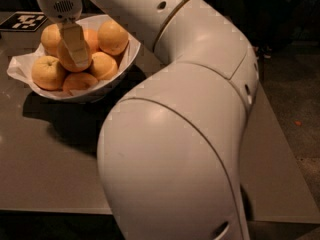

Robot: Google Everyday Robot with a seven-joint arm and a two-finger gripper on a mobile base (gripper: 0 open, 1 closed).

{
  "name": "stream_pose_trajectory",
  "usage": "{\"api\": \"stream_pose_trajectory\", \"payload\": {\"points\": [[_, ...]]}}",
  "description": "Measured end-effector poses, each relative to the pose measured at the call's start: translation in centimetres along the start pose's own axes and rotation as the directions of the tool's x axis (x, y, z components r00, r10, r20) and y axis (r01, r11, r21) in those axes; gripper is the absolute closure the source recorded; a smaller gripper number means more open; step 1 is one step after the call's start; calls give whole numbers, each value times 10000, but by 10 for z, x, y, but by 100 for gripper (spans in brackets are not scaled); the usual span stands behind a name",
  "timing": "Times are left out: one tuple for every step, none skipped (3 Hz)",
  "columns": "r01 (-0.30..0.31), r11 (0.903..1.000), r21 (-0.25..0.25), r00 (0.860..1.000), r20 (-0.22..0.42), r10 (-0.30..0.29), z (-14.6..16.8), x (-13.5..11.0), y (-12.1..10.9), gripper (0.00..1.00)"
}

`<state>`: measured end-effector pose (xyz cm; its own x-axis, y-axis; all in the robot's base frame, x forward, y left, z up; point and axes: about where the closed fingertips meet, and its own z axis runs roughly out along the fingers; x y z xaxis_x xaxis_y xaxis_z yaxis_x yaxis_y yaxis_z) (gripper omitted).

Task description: Pick orange from white bowl

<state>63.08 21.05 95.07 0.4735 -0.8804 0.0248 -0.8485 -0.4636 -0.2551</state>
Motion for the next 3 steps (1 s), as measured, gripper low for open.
{"api": "stream_pose_trajectory", "payload": {"points": [[17, 9995, -301, 10000, -2, -17, 12, -1, 3, 26], [-164, 9979, -622, 9999, -26, 163, 25, 9, 6, 30], [-165, 9995, -262, 9998, 130, 169, 27, 5, -4, 48]]}}
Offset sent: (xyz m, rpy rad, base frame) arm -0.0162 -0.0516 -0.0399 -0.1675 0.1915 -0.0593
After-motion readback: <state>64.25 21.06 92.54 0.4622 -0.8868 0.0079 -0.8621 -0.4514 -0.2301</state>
